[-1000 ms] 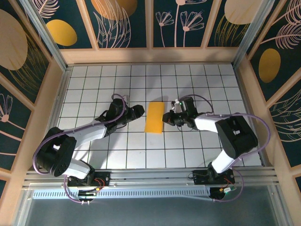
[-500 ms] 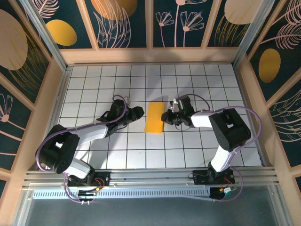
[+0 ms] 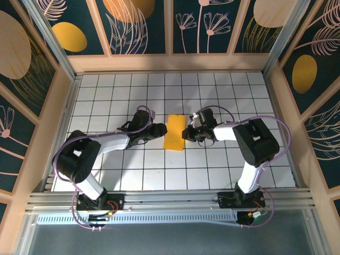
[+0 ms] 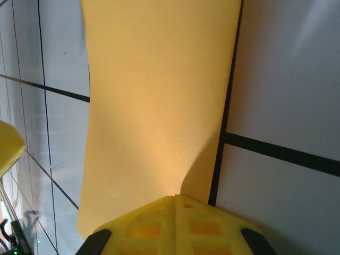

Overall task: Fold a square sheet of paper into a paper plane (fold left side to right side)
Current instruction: Third fold the triangle at the center of the table.

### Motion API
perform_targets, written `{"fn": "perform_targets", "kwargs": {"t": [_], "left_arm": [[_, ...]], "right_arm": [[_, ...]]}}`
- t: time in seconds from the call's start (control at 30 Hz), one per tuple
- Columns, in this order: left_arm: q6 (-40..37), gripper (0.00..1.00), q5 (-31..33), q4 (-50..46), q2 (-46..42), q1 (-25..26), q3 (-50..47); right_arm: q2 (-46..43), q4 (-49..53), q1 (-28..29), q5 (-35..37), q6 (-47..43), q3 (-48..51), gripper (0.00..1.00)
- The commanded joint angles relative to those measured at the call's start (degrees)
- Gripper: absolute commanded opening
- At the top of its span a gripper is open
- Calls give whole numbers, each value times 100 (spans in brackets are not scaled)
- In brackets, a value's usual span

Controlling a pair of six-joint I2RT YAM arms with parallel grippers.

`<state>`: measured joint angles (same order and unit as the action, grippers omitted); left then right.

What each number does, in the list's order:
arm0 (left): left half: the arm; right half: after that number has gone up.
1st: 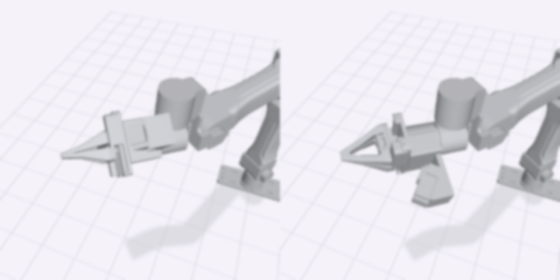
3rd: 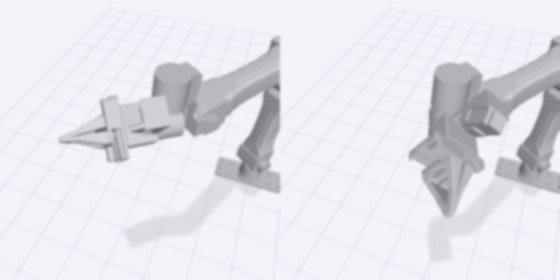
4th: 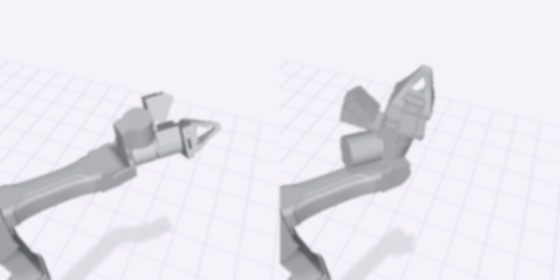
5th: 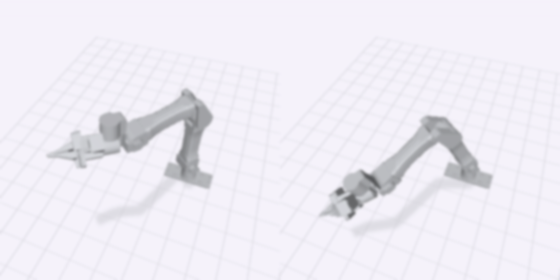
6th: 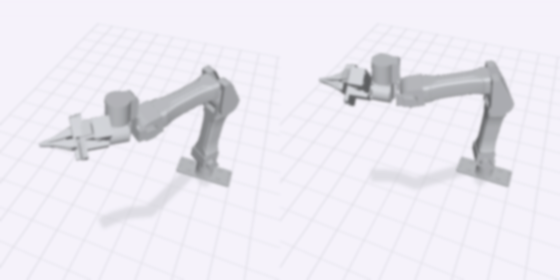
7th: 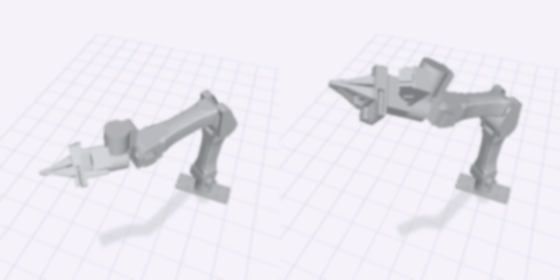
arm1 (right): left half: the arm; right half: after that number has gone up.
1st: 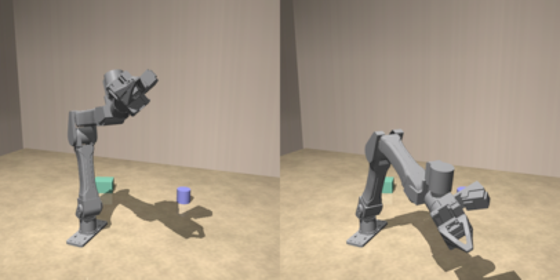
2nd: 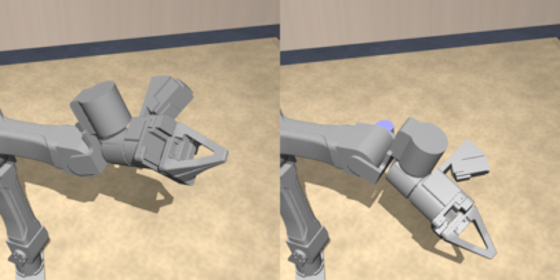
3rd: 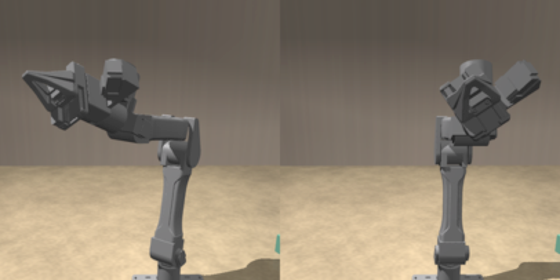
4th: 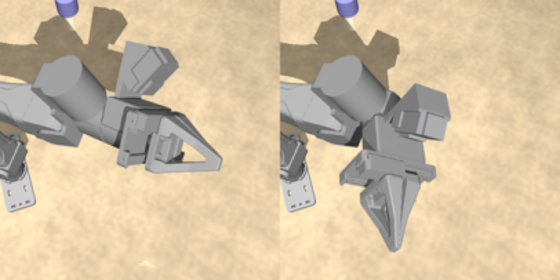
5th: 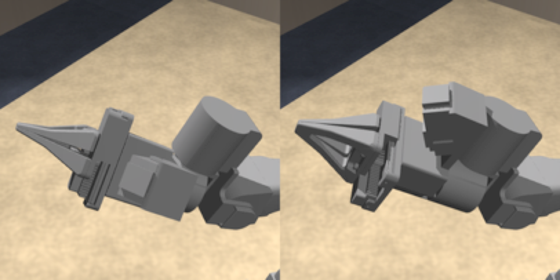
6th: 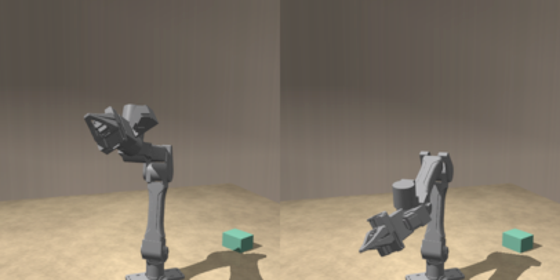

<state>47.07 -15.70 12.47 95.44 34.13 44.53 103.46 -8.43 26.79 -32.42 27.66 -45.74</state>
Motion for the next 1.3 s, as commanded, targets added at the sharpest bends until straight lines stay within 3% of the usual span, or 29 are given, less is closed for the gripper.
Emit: {"fn": "perform_targets", "kwargs": {"t": [0.0, 0.3, 0.6, 0.83, 1.27], "left_arm": [[-257, 45, -118, -447, 235, 58, 250], [-343, 44, -319, -525, 763, 89, 442], [-243, 34, -766, -118, 1038, 115, 459], [-86, 35, -728, 191, 1012, 126, 386], [97, 19, -535, 264, 815, 126, 167]], "right_arm": [[242, 414, 43, 420, -384, -58, 0], [181, 535, 51, 561, -521, -108, 0], [188, 516, 58, 552, -505, -77, 0], [162, 489, 71, 527, -525, -65, 0], [11, 488, 75, 649, -551, -52, 0]]}}
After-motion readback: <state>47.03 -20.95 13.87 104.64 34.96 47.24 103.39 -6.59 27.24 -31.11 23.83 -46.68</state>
